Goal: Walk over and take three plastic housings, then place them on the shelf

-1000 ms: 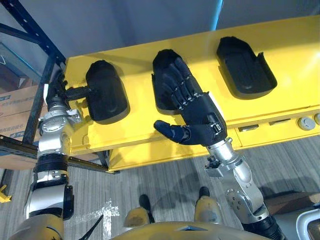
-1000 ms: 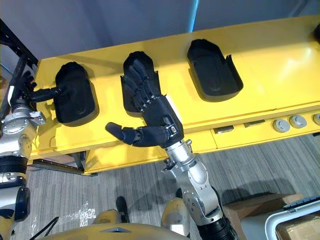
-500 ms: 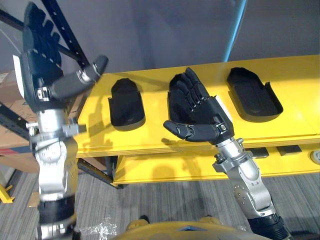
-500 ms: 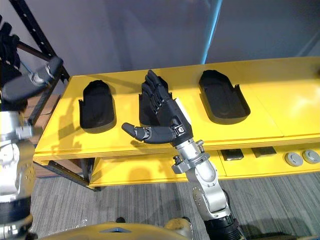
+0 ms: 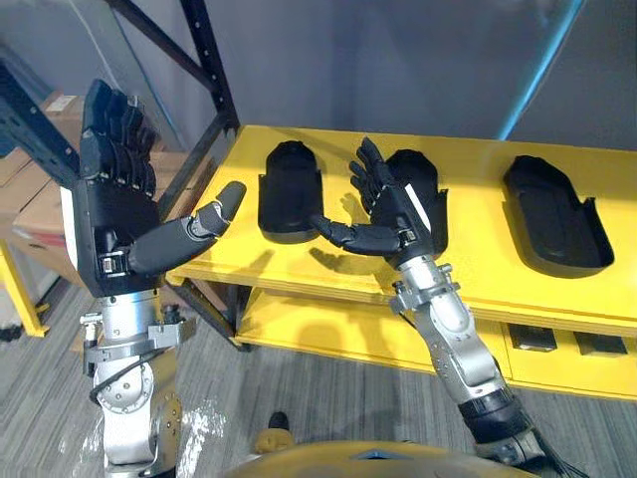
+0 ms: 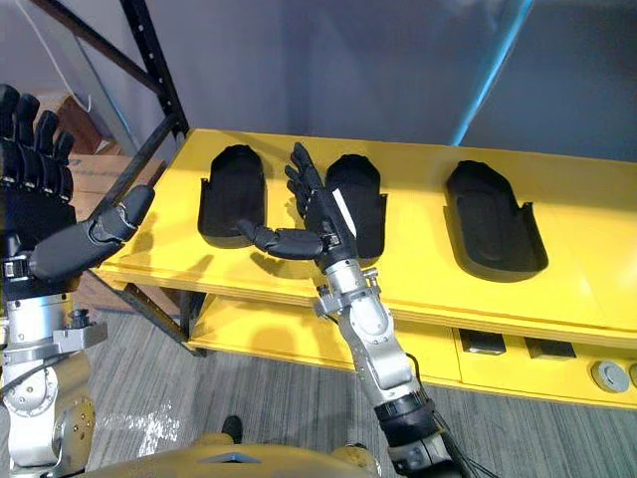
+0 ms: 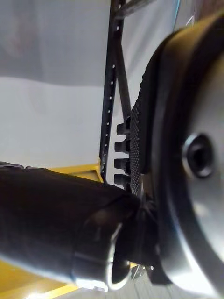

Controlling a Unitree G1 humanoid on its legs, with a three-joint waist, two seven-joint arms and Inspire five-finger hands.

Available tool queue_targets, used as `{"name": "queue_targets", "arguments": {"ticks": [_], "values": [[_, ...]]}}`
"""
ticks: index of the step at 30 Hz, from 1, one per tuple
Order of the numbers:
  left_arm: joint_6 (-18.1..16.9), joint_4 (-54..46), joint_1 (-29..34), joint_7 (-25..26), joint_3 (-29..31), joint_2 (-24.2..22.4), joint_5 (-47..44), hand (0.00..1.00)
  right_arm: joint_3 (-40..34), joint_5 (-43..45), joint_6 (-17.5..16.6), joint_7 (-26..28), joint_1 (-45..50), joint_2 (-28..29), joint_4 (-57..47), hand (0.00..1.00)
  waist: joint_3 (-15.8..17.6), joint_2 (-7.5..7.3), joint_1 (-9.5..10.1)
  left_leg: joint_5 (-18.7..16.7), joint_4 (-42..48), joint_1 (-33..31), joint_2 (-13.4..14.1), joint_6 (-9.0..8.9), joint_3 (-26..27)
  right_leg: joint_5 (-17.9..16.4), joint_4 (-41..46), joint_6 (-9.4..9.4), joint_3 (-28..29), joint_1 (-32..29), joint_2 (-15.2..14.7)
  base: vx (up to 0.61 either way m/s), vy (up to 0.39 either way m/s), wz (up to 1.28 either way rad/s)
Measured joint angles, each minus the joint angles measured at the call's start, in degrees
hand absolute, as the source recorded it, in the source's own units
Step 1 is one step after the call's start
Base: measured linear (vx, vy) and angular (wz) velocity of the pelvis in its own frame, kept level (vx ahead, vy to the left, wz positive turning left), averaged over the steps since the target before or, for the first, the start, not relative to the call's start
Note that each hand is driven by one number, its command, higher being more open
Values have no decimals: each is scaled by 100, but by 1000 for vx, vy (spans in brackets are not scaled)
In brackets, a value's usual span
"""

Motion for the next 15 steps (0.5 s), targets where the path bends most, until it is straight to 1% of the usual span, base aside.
{"name": "queue_targets", "arguments": {"ticks": [2, 3, 7, 9, 13, 15], "values": [[-18, -5, 101, -3, -28, -43, -101, 100, -30, -217, 22, -290, -279, 90, 191, 100, 189, -17, 11, 0, 92, -102, -3, -1, -111, -23, 59, -31, -82, -18, -6, -47, -5, 28], [-18, -4, 151, 4, -40, -65, -194, 100, -70, -359, 42, -421, -439, 106, 193, 100, 315, -23, 17, 0, 162, -204, -5, 0, -183, -60, 144, -84, -79, -92, -13, -67, 4, 26], [-46, -5, 151, 88, -76, -258, -432, 100, -164, -587, 54, -533, -879, 134, 191, 100, 685, 6, 75, -1, 383, -451, 5, 1, -291, -132, 394, -160, -72, -300, -39, -82, 3, 12], [-172, -5, 134, 132, -108, -288, -436, 100, -176, -618, 120, -620, -987, 135, 186, 100, 849, 28, 81, -5, 509, -604, 3, 3, -362, -207, 566, -158, -89, -431, -69, -77, -3, 11], [-251, -72, 145, 142, -113, -368, -436, 100, -175, -821, 282, -772, -968, 142, 186, 100, 1011, 47, 112, 2, 537, -702, 0, -5, -410, -349, 815, -195, -95, -597, -122, -62, -12, 5], [-251, -172, 150, 144, -115, -372, -433, 100, -176, -820, 285, -816, -972, 142, 175, 100, 1079, 59, 114, 5, 603, -784, -1, -4, -447, -360, 882, -202, -112, -646, -130, -44, -20, 6]]}}
